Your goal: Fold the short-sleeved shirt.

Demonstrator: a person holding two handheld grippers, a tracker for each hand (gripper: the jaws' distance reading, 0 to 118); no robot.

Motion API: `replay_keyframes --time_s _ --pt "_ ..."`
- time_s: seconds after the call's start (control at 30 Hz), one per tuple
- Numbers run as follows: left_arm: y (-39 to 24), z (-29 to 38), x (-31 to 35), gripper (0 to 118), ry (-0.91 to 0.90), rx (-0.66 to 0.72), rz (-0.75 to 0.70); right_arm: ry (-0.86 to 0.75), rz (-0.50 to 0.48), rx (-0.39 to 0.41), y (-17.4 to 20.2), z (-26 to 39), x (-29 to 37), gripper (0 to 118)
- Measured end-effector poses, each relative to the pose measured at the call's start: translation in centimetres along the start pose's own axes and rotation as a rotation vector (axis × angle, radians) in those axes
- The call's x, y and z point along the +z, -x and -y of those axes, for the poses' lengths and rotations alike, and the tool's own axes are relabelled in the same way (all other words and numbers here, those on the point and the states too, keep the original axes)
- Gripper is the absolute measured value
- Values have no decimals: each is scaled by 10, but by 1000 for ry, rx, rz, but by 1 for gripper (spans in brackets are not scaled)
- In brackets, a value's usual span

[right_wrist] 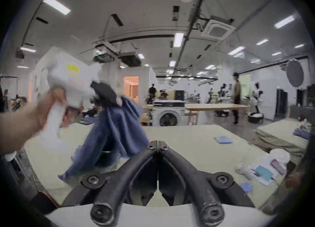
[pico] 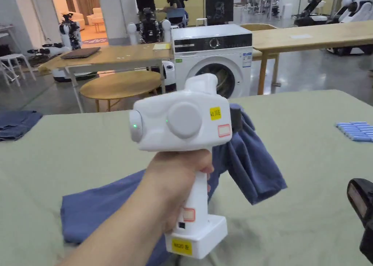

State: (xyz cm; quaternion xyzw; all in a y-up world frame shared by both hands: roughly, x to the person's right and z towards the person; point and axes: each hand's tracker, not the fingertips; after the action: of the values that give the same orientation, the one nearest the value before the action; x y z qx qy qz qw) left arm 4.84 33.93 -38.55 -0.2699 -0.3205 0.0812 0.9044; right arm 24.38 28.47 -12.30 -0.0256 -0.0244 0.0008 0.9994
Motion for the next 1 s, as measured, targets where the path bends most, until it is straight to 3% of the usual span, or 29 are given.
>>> replay_keyframes --time_s 0.1,0.23,0.4,0.43,0.5,0.53,0.57,0.7,0.83,0.87,0.9,0.93,0.97,1.0 --pt "-41 50 -81 0 165 11 36 25 98 64 -30 8 23 0" --pt "-88 121 -163 0 317 -173 -12 76 155 33 -59 22 43 0" --pt "-87 179 -209 0 414 -258 -80 129 171 42 -68 41 52 0" --pt "-83 186 -212 10 414 -259 -80 141 165 43 -69 45 52 0" --pt "-73 192 -209 91 404 -253 -85 154 158 41 -69 50 47 0" --pt "-68 193 -204 111 376 -244 -93 159 154 37 -68 53 44 0" --pt "-61 190 -197 114 336 -213 -78 163 151 34 -67 55 40 0" --pt "-38 161 -146 114 206 -210 -78 173 111 28 -57 60 21 0" --pt "-2 135 -55 113 44 -195 -143 176 52 24 -38 66 -4 0" --pt "10 132 -26 108 12 -174 -159 173 36 23 -32 67 -11 0" --pt "20 133 -2 96 -27 -156 -186 173 20 22 -26 68 -16 0" --pt "31 135 29 75 -78 -142 -240 175 4 18 -20 70 -24 0" --pt "41 139 58 39 -138 -135 -317 177 -9 15 -14 73 -31 0" --pt "51 144 83 20 -192 -126 -373 181 -19 13 -9 76 -37 0"
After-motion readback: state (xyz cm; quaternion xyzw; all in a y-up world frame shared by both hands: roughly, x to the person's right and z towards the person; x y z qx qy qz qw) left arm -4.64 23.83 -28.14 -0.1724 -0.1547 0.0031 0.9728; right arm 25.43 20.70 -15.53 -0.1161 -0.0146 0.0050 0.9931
